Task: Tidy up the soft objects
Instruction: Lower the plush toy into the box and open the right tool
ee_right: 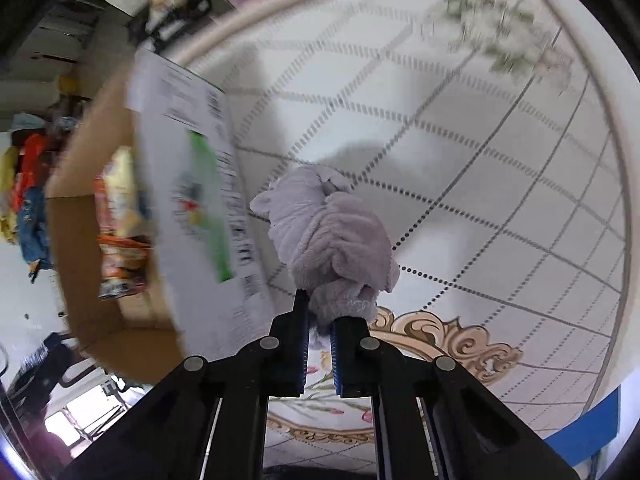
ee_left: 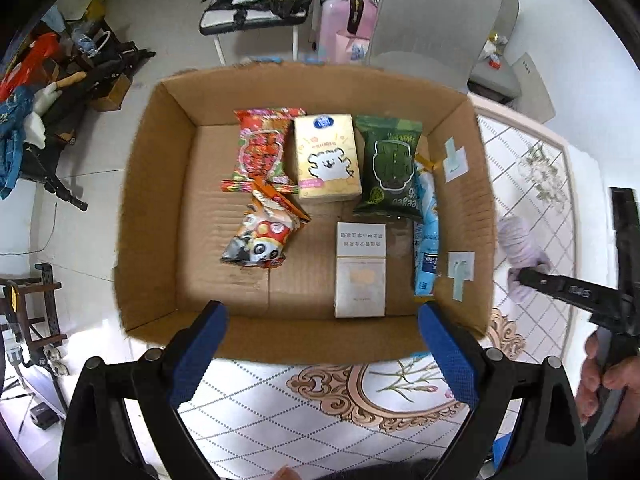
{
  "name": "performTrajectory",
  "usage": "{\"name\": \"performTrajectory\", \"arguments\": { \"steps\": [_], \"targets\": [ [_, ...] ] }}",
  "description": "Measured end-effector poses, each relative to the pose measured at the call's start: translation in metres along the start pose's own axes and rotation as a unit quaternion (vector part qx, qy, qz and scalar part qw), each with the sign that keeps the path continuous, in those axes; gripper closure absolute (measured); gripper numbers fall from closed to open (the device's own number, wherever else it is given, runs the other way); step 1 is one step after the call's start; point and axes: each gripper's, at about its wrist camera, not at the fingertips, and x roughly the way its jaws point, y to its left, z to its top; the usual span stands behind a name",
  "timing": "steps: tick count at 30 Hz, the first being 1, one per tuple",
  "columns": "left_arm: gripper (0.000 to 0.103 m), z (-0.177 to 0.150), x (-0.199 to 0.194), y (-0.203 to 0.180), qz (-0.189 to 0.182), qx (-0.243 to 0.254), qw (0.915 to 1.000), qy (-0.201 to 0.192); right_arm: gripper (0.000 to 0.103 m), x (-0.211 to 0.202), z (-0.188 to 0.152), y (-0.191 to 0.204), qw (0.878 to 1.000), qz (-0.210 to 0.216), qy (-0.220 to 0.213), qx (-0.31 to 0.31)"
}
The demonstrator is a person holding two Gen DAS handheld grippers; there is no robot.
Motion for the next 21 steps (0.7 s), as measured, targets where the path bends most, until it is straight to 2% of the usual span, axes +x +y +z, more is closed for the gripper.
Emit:
{"name": "performTrajectory", "arguments": {
  "steps": [6, 10, 14, 18, 21],
  "targets": [
    [0.005, -0.009, -0.052, 0.023, 0.006, -0.013, 0.9990, -0.042, 0.093, -0.082, -0.012, 0.054, 0.995, 0.047, -0.051, -0.075],
    [0.005, -0.010, -0.069, 0.044, 0.023, -0.026, 0.9976, -0.060, 0.093, -0.103, -0.025, 0.106, 0.987, 0.082, -0.053, -0.125],
    [0.006, -0.007, -0.060, 0.066, 0.028, -0.048, 0.9971, -0.053, 0.093, -0.093, -0.036, 0.152, 0.981, 0.094, -0.041, -0.166],
    [0.006, -0.003, -0.039, 0.080, 0.031, -0.068, 0.9965, -0.037, 0.093, -0.063, -0.041, 0.196, 0.978, 0.079, -0.021, -0.192],
    [0.006, 0.000, -0.021, 0.094, 0.029, -0.089, 0.9954, -0.022, 0.093, -0.041, -0.043, 0.214, 0.976, 0.078, -0.005, -0.202]
  ]
}}
